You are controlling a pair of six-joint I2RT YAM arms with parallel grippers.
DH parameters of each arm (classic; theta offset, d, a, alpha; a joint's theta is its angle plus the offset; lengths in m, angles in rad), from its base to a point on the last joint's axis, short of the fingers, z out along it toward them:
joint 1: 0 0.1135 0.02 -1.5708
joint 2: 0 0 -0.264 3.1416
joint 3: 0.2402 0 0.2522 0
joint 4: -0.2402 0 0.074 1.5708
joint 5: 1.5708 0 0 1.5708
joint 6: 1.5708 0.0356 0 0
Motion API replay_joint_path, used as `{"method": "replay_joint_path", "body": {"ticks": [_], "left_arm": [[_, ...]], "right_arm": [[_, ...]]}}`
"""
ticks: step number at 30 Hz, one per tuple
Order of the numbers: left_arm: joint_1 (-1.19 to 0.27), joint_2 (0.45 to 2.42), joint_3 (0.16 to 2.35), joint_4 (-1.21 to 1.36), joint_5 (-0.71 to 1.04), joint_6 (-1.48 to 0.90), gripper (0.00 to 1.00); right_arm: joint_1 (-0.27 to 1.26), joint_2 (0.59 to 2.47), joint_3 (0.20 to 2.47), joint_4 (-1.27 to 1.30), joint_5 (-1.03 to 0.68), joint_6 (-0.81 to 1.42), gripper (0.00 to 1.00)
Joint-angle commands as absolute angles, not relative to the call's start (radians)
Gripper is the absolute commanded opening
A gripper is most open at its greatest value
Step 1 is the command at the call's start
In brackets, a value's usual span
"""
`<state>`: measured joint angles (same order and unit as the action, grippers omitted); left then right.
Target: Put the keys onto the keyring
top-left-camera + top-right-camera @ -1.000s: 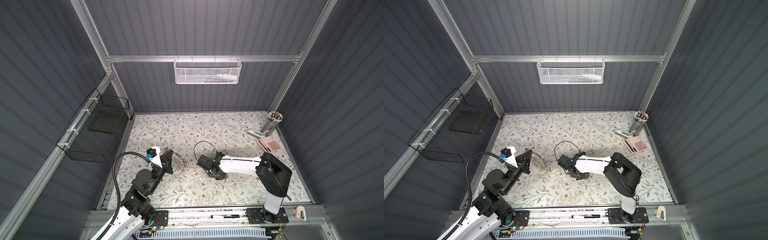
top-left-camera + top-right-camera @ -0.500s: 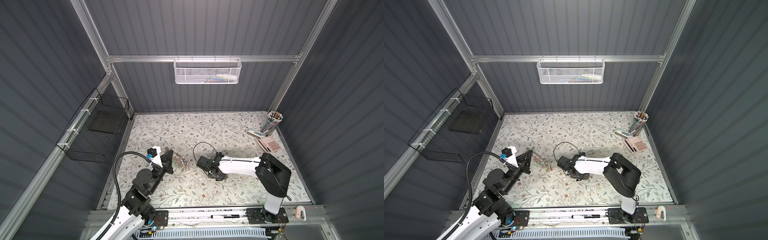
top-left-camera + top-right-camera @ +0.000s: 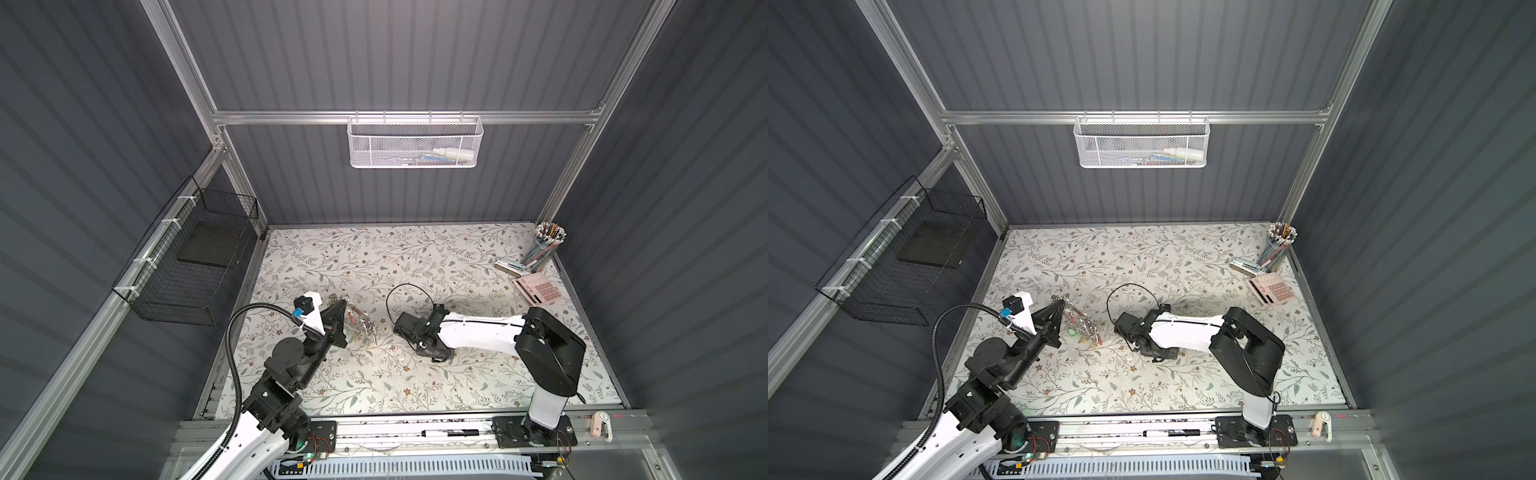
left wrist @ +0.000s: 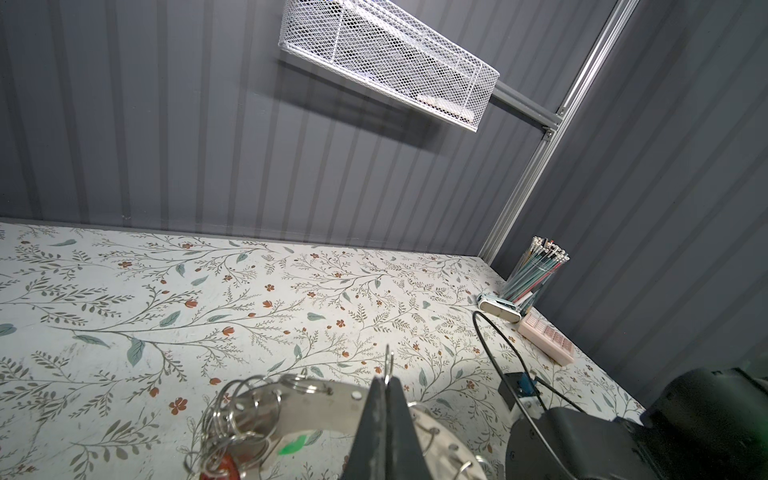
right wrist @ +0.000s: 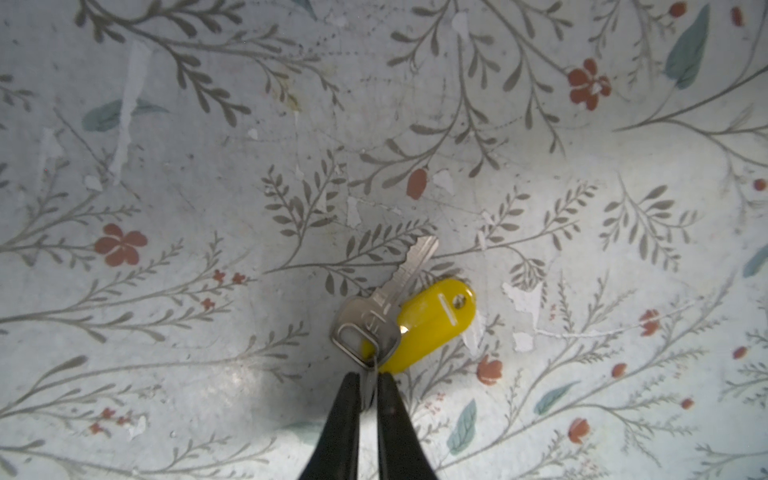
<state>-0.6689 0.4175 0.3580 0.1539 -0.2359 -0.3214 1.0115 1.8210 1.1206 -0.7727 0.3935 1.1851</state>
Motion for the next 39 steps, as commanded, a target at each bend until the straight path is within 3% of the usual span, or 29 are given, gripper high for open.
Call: {"method": "replay_joint_path", "body": {"ticks": [1, 18, 22, 26, 30, 33, 36, 39], "left_arm": [[-0.673, 0.414, 0.382, 0.218, -0.230, -0.318, 0.00], [-0.673, 0.430, 0.390, 0.230, -0.226, -0.326, 0.00], [-0.673, 0.442, 0.400, 0.226, -0.210, -0.330, 0.00], [-0.673, 0.463, 0.420, 0.216, -0.177, -0.324, 0.00], [-0.673, 0.494, 0.439, 0.219, -0.120, -0.315, 0.00], [-0.673, 0.539, 0.460, 0.233, -0.044, -0.305, 0.00], [-0.673, 0.600, 0.502, 0.228, 0.027, -0.292, 0.00], [-0.673, 0.666, 0.538, 0.232, 0.103, -0.262, 0.00]], "right_arm": [[1.016, 1.808, 1.124, -0.804, 0.418, 1.202, 0.13], [1.017, 1.717, 1.042, -0.713, 0.433, 1.155, 0.00], [1.017, 1.654, 0.993, -0.636, 0.433, 1.044, 0.00], [1.015, 1.477, 0.869, -0.433, 0.433, 0.792, 0.00], [0.967, 1.230, 0.685, -0.114, 0.262, 0.482, 0.00], [0.862, 1.038, 0.567, 0.040, 0.004, 0.356, 0.00], [0.728, 0.917, 0.534, 0.061, -0.206, 0.324, 0.00], [0.679, 0.872, 0.543, 0.047, -0.309, 0.274, 0.00]]}}
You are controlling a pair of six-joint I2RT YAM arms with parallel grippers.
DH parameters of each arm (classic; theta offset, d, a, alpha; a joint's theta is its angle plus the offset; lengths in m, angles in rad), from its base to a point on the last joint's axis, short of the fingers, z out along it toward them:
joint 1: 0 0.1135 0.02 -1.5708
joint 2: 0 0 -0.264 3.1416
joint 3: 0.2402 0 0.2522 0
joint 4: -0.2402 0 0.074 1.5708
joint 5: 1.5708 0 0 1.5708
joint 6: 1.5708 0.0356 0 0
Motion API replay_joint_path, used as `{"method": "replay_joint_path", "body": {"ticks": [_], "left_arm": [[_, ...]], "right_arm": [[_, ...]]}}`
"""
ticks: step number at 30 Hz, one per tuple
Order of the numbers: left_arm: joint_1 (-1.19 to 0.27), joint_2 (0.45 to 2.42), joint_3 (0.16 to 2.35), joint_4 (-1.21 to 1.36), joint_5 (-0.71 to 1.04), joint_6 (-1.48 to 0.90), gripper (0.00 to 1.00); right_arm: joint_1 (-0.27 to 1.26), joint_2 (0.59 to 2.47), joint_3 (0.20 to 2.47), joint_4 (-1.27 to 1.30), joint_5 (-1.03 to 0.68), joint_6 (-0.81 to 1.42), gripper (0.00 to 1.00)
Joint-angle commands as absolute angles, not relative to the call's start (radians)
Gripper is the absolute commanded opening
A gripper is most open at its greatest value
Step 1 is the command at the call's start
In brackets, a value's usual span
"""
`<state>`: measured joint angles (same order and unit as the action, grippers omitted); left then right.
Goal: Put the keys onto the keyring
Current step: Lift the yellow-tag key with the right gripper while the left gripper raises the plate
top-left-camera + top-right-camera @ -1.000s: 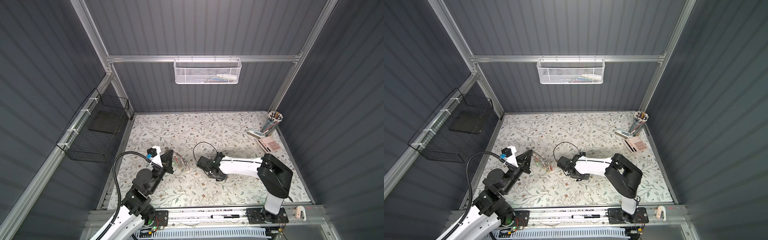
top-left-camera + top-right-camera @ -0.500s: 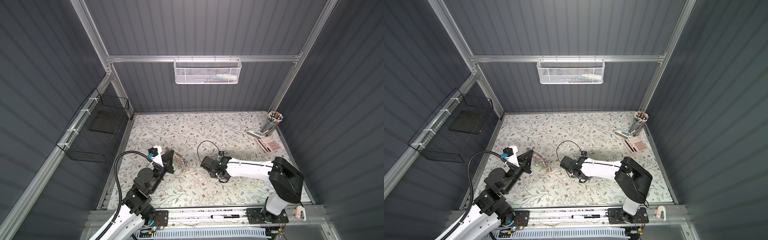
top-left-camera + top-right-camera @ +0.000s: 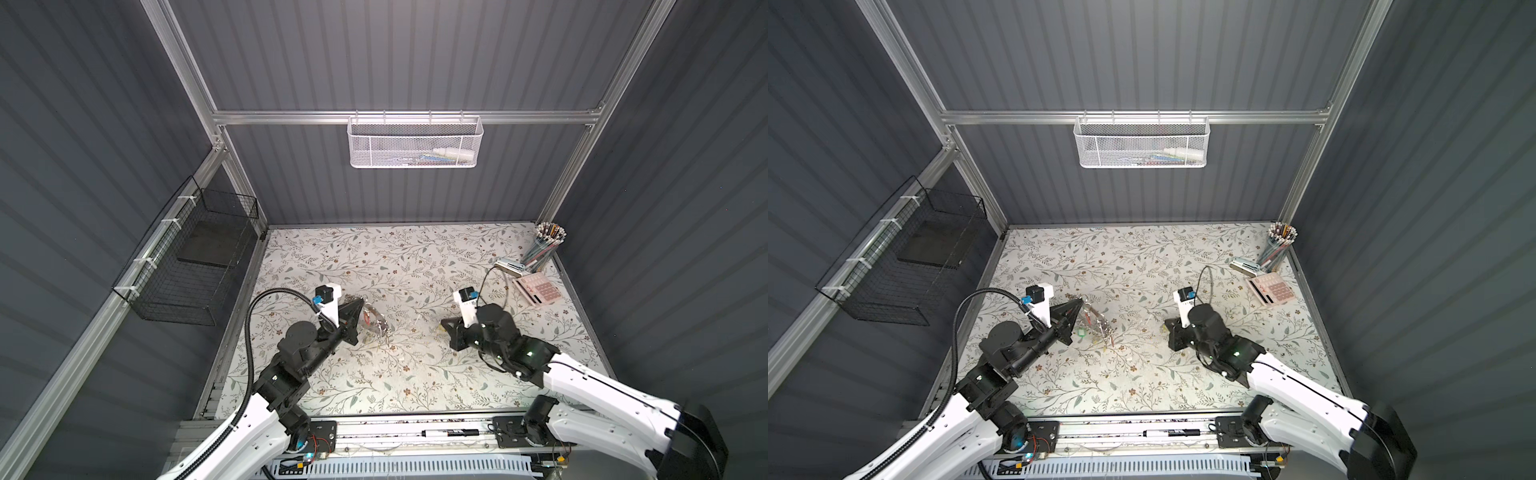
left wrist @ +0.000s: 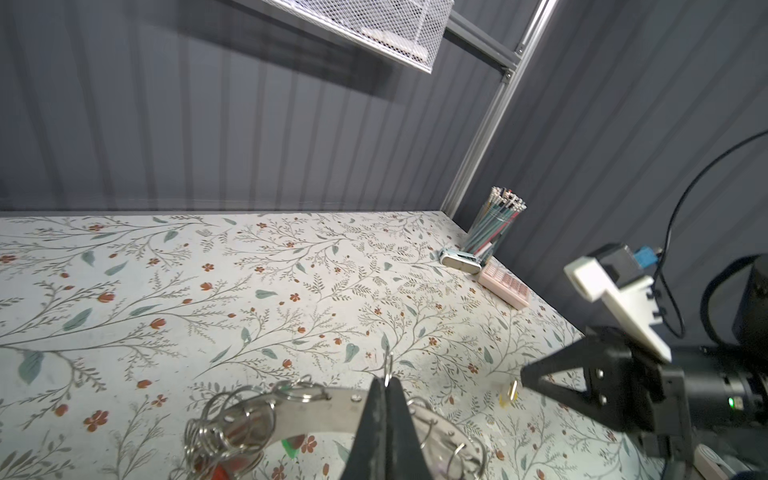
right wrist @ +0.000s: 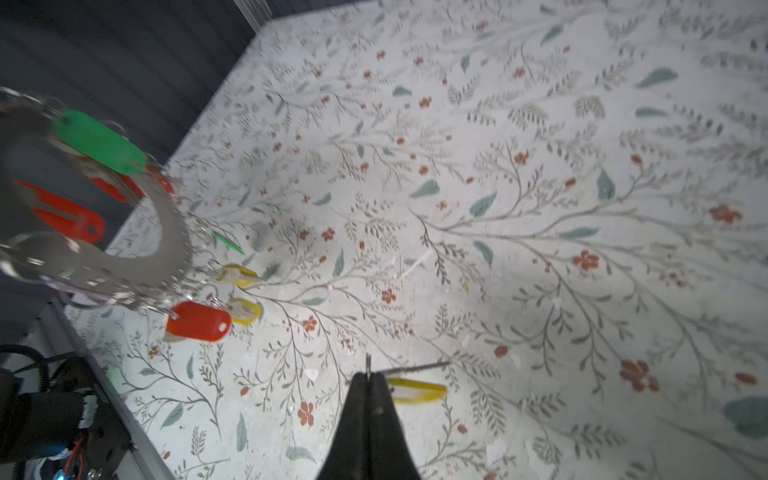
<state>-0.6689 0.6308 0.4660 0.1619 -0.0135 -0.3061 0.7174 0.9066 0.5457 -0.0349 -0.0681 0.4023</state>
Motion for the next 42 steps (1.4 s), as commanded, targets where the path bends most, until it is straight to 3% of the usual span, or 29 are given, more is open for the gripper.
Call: {"method": "replay_joint_path", "body": {"ticks": [1, 15, 42], "left_arm": [[-0.673, 0.690, 0.549, 0.239, 0.128, -0.251, 0.00], [-0.674, 0.979, 0.725, 0.232, 0.491, -0.102, 0.00], [-0.749, 1.086, 0.782, 0.181, 0.529, -0.035, 0.00]], "right_arm": [[0.669, 0.869, 0.552, 0.040, -0.346, 0.263, 0.00], [0.561, 0.853, 0.674, -0.087, -0.694, 0.188, 0.00], [0.561, 0.907, 0.713, -0.001, -0.753, 0.269, 0.00]]}}
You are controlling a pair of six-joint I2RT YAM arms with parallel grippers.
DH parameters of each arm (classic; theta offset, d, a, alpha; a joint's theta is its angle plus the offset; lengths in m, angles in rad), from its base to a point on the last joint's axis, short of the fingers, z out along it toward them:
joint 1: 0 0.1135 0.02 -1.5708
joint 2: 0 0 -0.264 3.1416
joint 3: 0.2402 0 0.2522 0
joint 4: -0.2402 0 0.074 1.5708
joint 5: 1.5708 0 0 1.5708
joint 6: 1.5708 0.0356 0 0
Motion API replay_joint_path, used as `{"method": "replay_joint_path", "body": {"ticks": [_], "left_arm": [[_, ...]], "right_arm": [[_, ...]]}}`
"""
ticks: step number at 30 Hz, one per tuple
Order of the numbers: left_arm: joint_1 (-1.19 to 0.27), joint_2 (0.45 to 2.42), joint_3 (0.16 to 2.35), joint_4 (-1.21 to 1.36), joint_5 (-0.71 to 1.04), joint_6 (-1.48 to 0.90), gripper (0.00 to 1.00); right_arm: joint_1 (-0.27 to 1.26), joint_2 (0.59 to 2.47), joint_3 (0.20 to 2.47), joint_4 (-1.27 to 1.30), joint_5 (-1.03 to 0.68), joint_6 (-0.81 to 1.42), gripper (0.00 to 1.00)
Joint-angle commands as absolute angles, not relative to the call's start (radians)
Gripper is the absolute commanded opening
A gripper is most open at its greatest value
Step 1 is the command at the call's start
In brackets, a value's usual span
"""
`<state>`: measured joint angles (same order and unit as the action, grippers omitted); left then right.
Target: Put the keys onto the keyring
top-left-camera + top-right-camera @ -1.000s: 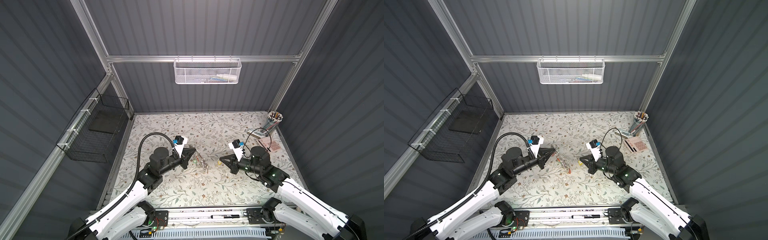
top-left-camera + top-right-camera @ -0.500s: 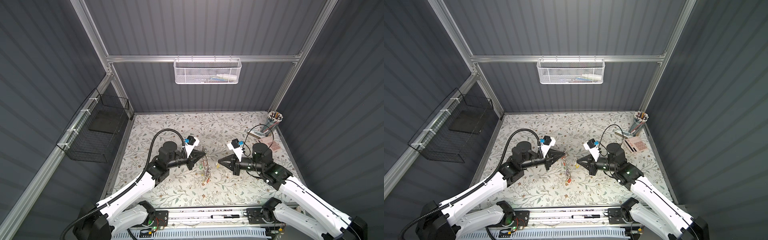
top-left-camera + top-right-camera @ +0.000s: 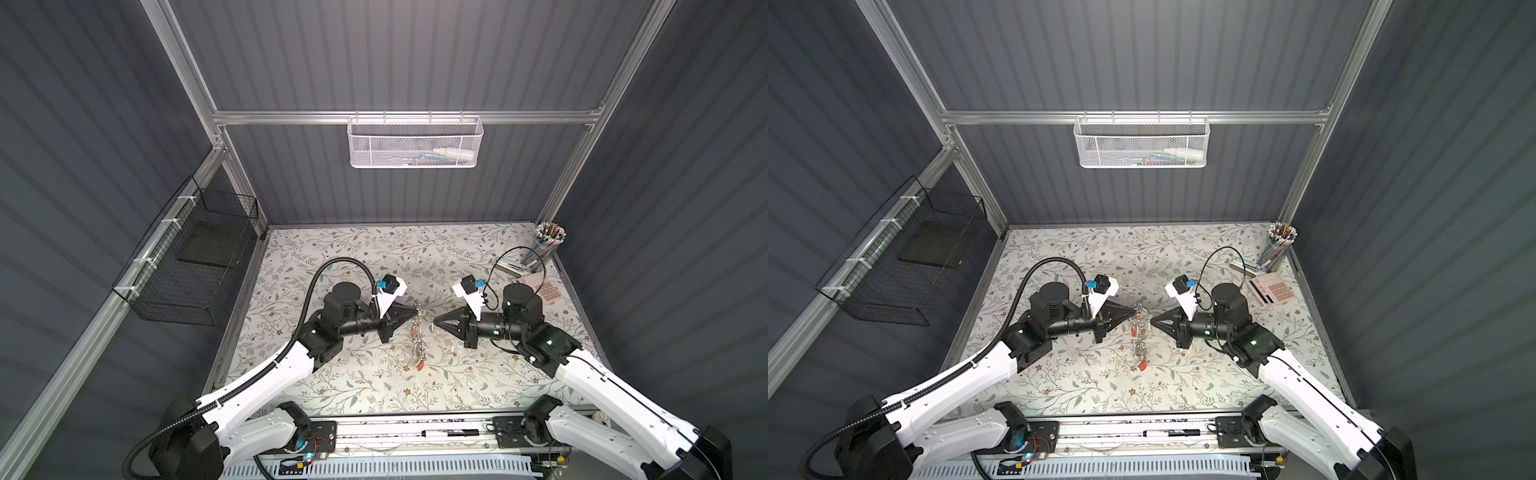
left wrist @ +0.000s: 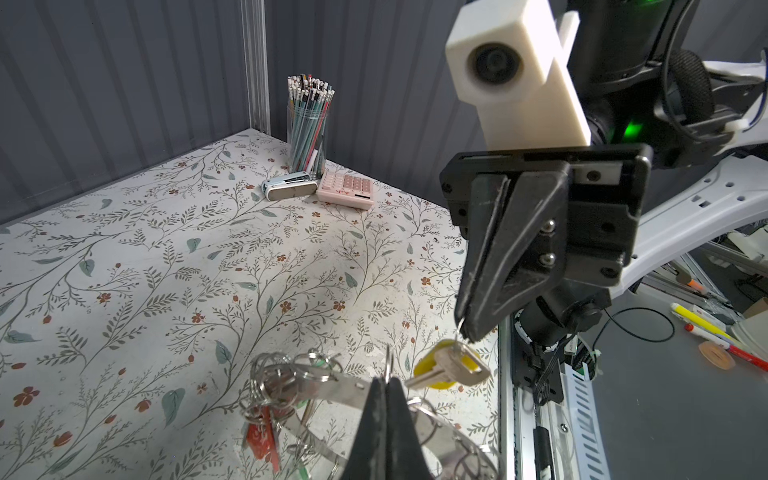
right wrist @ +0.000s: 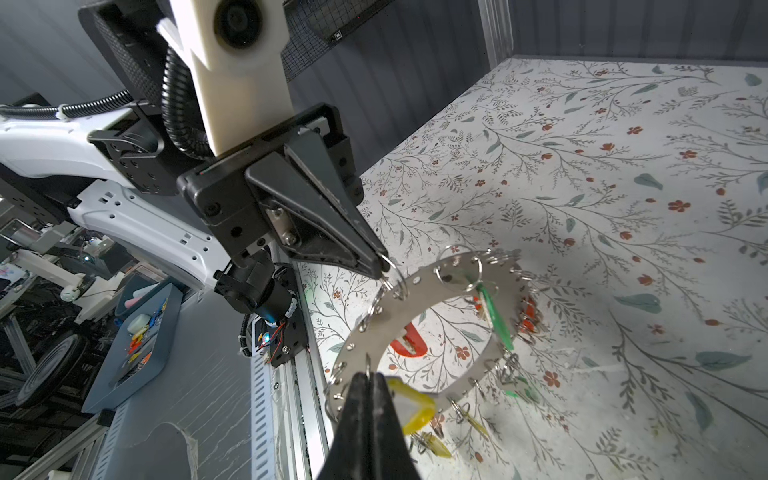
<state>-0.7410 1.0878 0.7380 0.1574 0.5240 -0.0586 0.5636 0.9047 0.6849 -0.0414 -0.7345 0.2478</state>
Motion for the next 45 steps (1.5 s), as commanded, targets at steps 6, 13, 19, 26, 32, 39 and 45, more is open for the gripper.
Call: {"method": "replay_joint_path", "body": {"ticks": [6, 13, 19, 26, 32, 39, 45], "left_arm": [[-0.761, 1.088, 0.787, 0.182, 0.519, -0.037, 0.00], [-0.768, 1.099, 0.786, 0.191, 0.519, -0.041, 0.00], [-0.774, 1.097, 0.781, 0.190, 0.514, -0.043, 0.00], [-0.778, 1.091, 0.780, 0.192, 0.511, -0.044, 0.00], [-0.779, 1.093, 0.775, 0.202, 0.506, -0.047, 0.00], [-0.782, 1.089, 0.773, 0.220, 0.493, -0.055, 0.00], [-0.784, 1.090, 0.767, 0.224, 0.489, -0.054, 0.00]], "right_arm": [[0.564, 0.925, 0.715, 0.030, -0.757, 0.295, 0.00], [0.578, 0.955, 0.717, 0.054, -0.749, 0.313, 0.00], [0.586, 0.974, 0.723, 0.071, -0.742, 0.324, 0.00], [0.591, 0.990, 0.729, 0.054, -0.712, 0.322, 0.00], [0.592, 0.999, 0.731, 0.041, -0.684, 0.328, 0.00], [0.593, 1.011, 0.733, 0.022, -0.662, 0.328, 0.00], [0.594, 1.020, 0.738, 0.017, -0.642, 0.343, 0.00]]}}
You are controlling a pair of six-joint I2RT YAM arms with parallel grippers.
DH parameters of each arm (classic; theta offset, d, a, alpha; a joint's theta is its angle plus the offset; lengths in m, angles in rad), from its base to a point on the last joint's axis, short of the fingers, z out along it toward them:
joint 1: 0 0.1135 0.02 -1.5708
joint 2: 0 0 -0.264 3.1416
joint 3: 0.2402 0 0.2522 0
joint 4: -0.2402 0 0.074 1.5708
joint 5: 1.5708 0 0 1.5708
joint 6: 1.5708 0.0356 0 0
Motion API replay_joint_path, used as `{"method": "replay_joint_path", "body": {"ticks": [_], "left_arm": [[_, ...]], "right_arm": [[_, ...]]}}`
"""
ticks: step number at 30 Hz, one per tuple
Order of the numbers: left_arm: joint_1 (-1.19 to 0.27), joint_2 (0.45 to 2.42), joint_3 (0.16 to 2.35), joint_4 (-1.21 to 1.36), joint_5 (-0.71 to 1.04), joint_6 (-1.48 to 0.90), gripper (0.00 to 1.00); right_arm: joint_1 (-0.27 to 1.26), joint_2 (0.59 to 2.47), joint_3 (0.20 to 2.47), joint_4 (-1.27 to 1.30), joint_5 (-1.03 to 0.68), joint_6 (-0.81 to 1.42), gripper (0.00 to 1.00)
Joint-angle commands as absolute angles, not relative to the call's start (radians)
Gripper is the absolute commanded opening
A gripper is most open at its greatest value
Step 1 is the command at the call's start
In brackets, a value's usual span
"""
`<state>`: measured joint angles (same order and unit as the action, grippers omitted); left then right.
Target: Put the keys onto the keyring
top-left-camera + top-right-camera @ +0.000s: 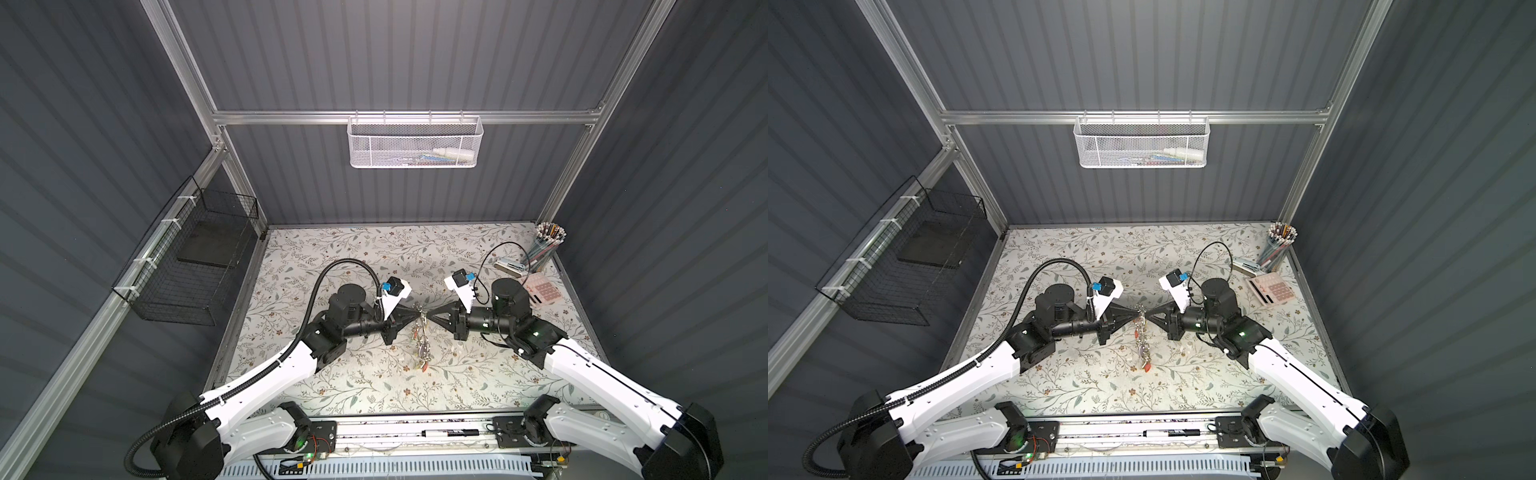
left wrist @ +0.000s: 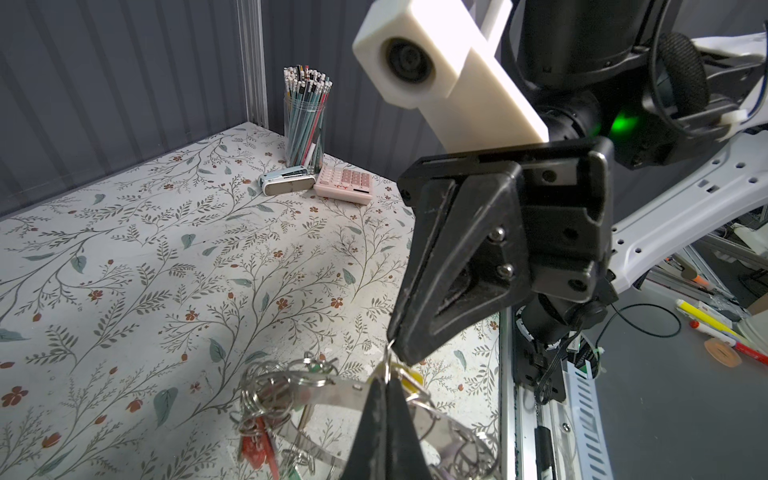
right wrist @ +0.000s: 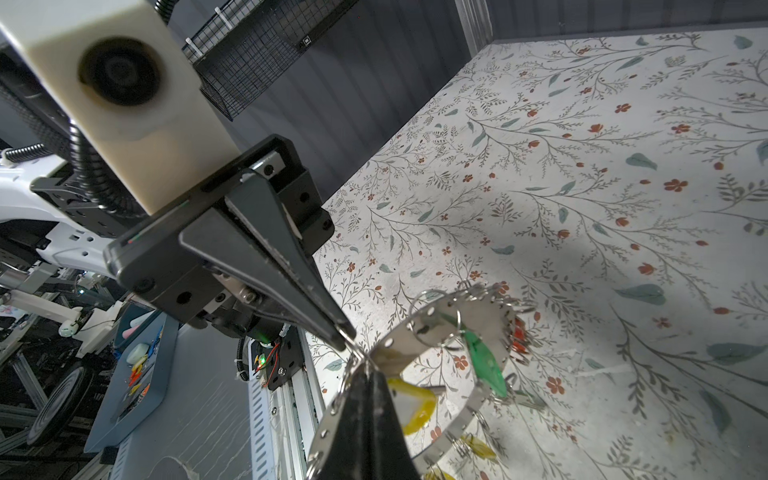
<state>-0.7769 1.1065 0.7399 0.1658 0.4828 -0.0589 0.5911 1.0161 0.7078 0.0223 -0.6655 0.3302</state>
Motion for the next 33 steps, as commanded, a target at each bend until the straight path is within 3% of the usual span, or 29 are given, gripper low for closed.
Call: {"method": "replay_joint_path", "body": {"ticks": [1, 15, 33], "left_arm": [[-0.784, 1.090, 0.767, 0.225, 0.488, -0.054, 0.00], [-0.785, 1.063, 0.714, 0.324, 0.447, -0.100, 0.00], [-0.785, 1.066, 0.577, 0.741, 0.407, -0.286, 0.00]], "right_arm": [[0.592, 1.023, 0.738, 0.018, -0.641, 0.348, 0.00], [0.592, 1.052, 0.730, 0.029, -0.634, 0.382, 0.00], [0.541, 1.088, 0.714, 0.123, -0.805, 0.447, 0.00]]}}
